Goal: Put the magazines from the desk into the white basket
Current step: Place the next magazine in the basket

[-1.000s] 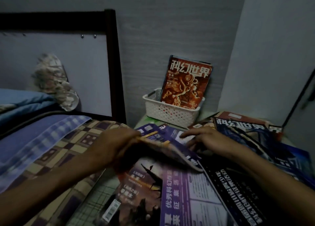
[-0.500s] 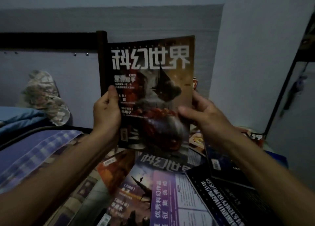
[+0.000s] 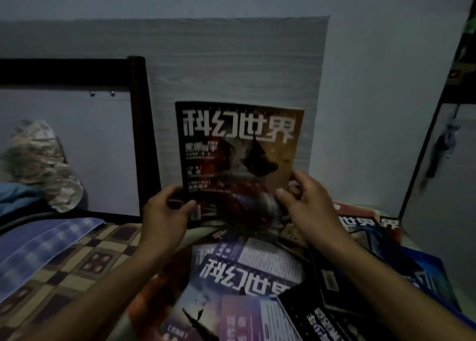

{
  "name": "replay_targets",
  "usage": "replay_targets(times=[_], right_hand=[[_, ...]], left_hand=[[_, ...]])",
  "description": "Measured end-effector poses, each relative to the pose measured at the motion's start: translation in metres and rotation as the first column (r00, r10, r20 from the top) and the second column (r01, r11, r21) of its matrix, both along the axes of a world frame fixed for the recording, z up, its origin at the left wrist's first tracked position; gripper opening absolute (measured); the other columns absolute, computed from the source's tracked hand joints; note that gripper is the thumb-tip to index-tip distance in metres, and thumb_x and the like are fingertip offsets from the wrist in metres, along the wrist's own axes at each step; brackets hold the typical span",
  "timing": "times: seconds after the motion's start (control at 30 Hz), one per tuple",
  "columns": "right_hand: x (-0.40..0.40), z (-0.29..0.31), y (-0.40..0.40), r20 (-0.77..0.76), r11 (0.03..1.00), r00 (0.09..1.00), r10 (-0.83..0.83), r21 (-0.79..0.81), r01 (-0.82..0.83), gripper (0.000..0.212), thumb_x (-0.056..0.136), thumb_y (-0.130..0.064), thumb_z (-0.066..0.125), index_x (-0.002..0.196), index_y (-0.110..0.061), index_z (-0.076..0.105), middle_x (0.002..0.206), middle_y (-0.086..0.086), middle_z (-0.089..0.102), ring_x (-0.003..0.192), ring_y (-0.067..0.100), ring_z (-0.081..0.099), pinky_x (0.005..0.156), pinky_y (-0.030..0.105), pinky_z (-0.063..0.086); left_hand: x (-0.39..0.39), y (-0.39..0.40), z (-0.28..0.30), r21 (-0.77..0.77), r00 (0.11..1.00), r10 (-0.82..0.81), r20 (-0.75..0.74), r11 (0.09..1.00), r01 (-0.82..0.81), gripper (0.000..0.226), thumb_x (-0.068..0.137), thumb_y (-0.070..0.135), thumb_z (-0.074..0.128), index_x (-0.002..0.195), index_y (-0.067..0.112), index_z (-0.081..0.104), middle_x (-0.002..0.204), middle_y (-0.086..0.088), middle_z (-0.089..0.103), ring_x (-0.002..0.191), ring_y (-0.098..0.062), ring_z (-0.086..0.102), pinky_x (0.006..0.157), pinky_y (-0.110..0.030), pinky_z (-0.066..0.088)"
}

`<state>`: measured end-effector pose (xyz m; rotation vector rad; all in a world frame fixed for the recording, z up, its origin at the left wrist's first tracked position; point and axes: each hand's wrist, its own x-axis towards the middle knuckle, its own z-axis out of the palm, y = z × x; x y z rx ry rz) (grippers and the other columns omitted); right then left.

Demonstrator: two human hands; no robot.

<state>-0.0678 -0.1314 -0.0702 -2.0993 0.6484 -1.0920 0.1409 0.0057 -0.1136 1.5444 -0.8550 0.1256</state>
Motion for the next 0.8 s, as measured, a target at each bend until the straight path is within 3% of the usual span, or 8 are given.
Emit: replay_targets(times=[0.07,0.2,0.27,0.4,0.47,0.57,0.67,0.8], right_hand=[[0.012,0.016,-0.02,0.052,1.0,0.999,-0.015,-0.015,0.016,0.019,0.091,-0.025,0.059,0.107,-0.037,0.059,0.085,-0.009,0.072,0.079,0.013,0.068,0.072,0.041,0.056],[0.04,0.04,-0.072,0.103,0.996,0.993,-0.062,-0.049,0.068,0.024,0.089,-0.028,0.059,0.113,-0.031,0.059,0.089,-0.001,0.073,0.081,0.023,0.069,0.076,0.048,0.057],[0.056,0.038,-0.098,0.089,0.991,0.989,-0.114,-0.06,0.12,0.027,0.089,-0.027,0.06,0.115,-0.028,0.06,0.09,0.001,0.073,0.084,0.023,0.069,0.078,0.048,0.057],[0.084,0.003,-0.138,0.022,0.99,0.99,-0.14,-0.03,0.14,0.028,0.09,-0.014,0.062,0.117,-0.023,0.062,0.09,-0.011,0.069,0.08,0.002,0.063,0.073,0.031,0.05],[0.093,-0.018,-0.155,-0.025,0.981,0.982,-0.185,-0.055,0.184,0.024,0.089,-0.014,0.065,0.112,-0.019,0.065,0.101,-0.003,0.069,0.087,0.012,0.062,0.073,0.025,0.046],[0.098,-0.042,-0.169,-0.104,0.948,0.95,-0.295,-0.154,0.277,0.009,0.083,-0.017,0.07,0.087,-0.022,0.064,0.077,-0.008,0.061,0.07,0.013,0.057,0.054,0.019,0.036],[0.104,-0.047,-0.175,-0.181,0.937,0.92,-0.349,-0.084,0.339,0.01,0.076,-0.021,0.073,0.074,-0.015,0.066,0.069,-0.005,0.062,0.066,0.014,0.059,0.053,0.023,0.041],[0.11,-0.033,-0.172,-0.202,0.937,0.917,-0.342,0.003,0.35,0.02,0.081,-0.032,0.069,0.069,-0.015,0.067,0.073,0.002,0.067,0.066,0.018,0.062,0.052,0.027,0.043]], left_hand=[[0.015,-0.019,0.021,-0.054,0.997,0.025,0.067,0.998,-0.021,0.036,0.082,0.011,0.076,0.084,0.044,0.061,0.083,0.025,0.063,0.073,0.018,0.061,0.057,-0.003,0.047],[0.046,-0.068,0.044,-0.109,0.984,0.019,0.176,0.994,0.001,0.036,0.087,0.013,0.071,0.116,0.034,0.061,0.092,0.03,0.06,0.083,0.022,0.059,0.066,-0.001,0.048],[0.06,-0.097,0.047,-0.038,0.976,0.011,0.217,0.999,-0.003,0.03,0.09,0.015,0.067,0.114,0.034,0.063,0.094,0.025,0.064,0.087,0.012,0.063,0.071,-0.012,0.054],[0.09,-0.155,0.031,0.228,0.987,0.043,0.154,0.971,-0.078,0.013,0.088,0.011,0.068,0.1,0.013,0.07,0.1,-0.005,0.072,0.092,-0.022,0.068,0.081,-0.046,0.058],[0.095,-0.172,0.01,0.321,0.995,0.007,0.098,0.946,-0.039,0.017,0.087,0.006,0.067,0.102,0.012,0.071,0.103,-0.006,0.073,0.095,-0.022,0.067,0.087,-0.043,0.056],[0.097,-0.183,-0.012,0.404,0.98,0.068,0.189,0.904,-0.141,0.015,0.086,0.006,0.065,0.093,0.016,0.074,0.091,-0.002,0.072,0.083,-0.017,0.063,0.073,-0.03,0.048],[0.1,-0.186,-0.01,0.503,0.975,0.067,0.21,0.848,-0.166,0.002,0.085,0.015,0.07,0.084,0.015,0.072,0.08,0.0,0.068,0.077,-0.019,0.064,0.062,-0.028,0.042],[0.097,-0.188,-0.009,0.535,0.971,0.082,0.225,0.822,-0.193,0.029,0.085,0.026,0.072,0.108,0.01,0.065,0.108,-0.012,0.069,0.092,-0.025,0.062,0.074,-0.036,0.048]])
